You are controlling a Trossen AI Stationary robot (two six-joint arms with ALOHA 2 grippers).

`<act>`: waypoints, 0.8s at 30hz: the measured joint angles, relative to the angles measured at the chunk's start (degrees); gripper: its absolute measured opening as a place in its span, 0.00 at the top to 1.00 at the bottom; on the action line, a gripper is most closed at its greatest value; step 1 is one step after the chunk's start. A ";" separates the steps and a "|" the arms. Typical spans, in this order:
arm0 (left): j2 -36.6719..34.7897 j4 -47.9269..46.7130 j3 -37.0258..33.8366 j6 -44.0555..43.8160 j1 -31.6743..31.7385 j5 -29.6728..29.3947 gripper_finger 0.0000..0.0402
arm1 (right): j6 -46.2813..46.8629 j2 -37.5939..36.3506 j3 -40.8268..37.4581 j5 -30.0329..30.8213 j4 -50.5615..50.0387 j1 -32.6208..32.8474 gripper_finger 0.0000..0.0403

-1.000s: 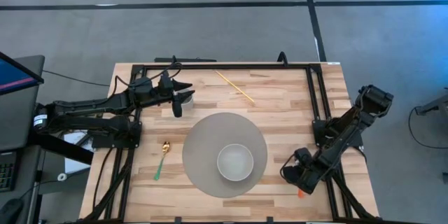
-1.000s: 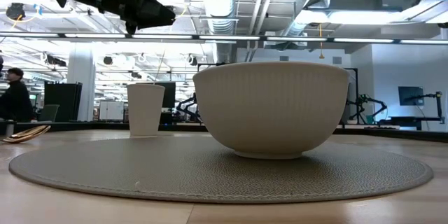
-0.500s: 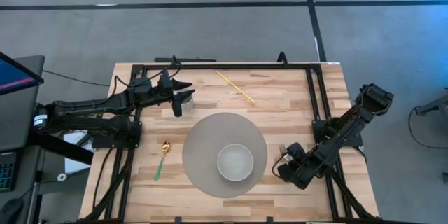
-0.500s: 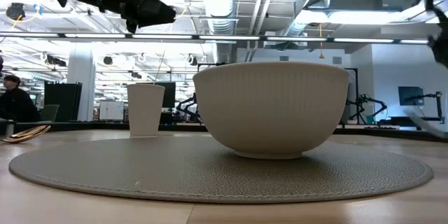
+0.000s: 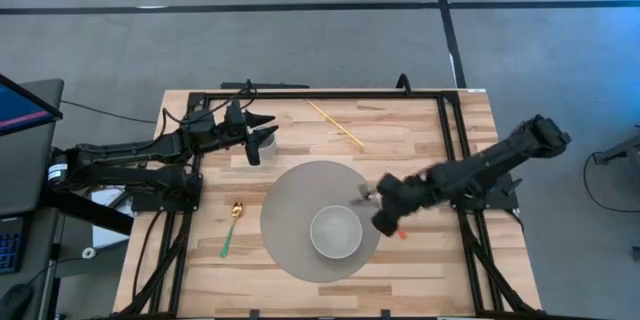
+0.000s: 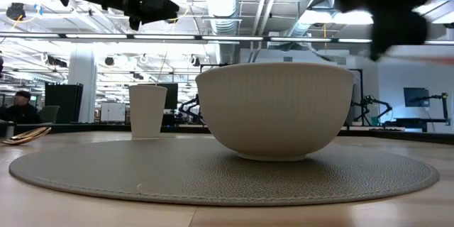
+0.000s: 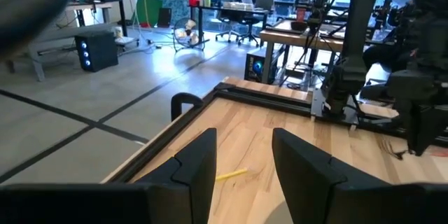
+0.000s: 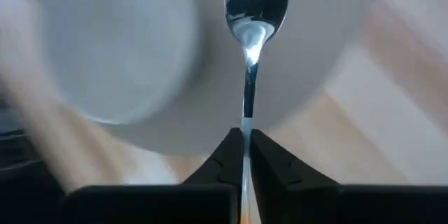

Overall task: Pick & Place Utensil
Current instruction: Put the orange fork into the gray bowl

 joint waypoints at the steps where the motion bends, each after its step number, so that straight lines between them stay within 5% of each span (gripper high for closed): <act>1: 0.00 0.04 0.00 0.00 -0.02 0.00 0.65 | -2.35 0.11 0.40 -3.73 2.29 -2.43 0.98; 8: -0.01 0.20 0.00 0.01 -0.02 0.01 0.65 | -12.63 5.11 4.61 -26.90 9.94 -12.16 0.99; 24: -0.02 0.83 0.00 0.00 -0.14 0.01 0.65 | -5.49 21.62 11.31 -49.72 10.07 -11.13 0.98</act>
